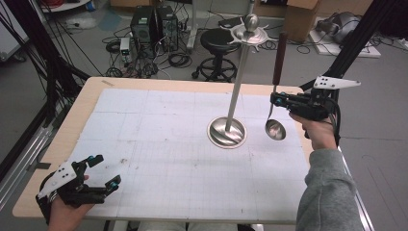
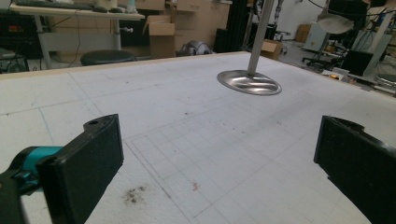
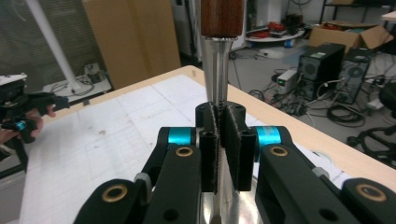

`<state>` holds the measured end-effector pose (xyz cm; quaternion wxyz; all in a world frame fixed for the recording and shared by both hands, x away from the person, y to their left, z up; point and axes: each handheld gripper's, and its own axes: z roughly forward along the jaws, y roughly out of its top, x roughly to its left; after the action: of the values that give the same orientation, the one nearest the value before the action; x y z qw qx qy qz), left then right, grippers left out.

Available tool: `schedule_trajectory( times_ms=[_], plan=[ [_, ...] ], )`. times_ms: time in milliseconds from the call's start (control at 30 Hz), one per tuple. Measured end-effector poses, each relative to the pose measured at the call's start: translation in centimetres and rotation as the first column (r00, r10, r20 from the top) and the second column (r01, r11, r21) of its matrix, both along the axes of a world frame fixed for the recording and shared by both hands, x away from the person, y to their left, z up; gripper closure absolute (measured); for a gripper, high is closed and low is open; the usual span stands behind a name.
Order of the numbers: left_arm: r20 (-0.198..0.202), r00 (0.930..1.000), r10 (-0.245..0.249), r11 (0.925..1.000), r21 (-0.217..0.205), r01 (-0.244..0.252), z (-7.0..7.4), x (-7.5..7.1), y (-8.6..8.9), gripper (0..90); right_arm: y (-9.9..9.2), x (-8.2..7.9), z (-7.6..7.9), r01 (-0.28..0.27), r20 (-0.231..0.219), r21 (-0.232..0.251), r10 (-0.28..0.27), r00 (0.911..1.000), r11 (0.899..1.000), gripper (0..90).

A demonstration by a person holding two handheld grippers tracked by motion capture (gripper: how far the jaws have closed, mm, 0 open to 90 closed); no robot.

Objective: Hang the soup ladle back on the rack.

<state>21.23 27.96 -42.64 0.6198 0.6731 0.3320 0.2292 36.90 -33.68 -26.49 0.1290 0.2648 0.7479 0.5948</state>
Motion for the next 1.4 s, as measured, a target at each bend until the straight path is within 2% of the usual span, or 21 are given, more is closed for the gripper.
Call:
schedule_trajectory(
  times_ms=[267,600,933,1400],
  plan=[
    [-0.001,1.0,-0.002,1.0,0.005,0.002,0.0,0.0,-0.1,1.8,0.3,0.1,-0.1,-0.015,-0.013,-0.014,0.015,0.9998,1.0,84.7],
    [-0.004,1.0,0.001,1.0,0.01,-0.001,0.0,0.1,-0.2,1.8,1.2,-0.2,0.1,-0.044,0.003,-0.043,0.044,0.999,0.998,84.7],
    [-0.004,1.0,-0.001,0.9999,0.014,0.001,0.0,0.1,-0.2,1.8,2.2,0.0,0.4,-0.011,0.014,-0.068,0.012,0.9998,0.998,84.7],
    [-0.007,1.0,0.002,1.0,0.009,-0.002,-0.1,0.2,-0.3,1.8,3.0,0.3,0.0,0.008,-0.001,-0.092,-0.009,1.0,0.996,84.7]
  ],
)
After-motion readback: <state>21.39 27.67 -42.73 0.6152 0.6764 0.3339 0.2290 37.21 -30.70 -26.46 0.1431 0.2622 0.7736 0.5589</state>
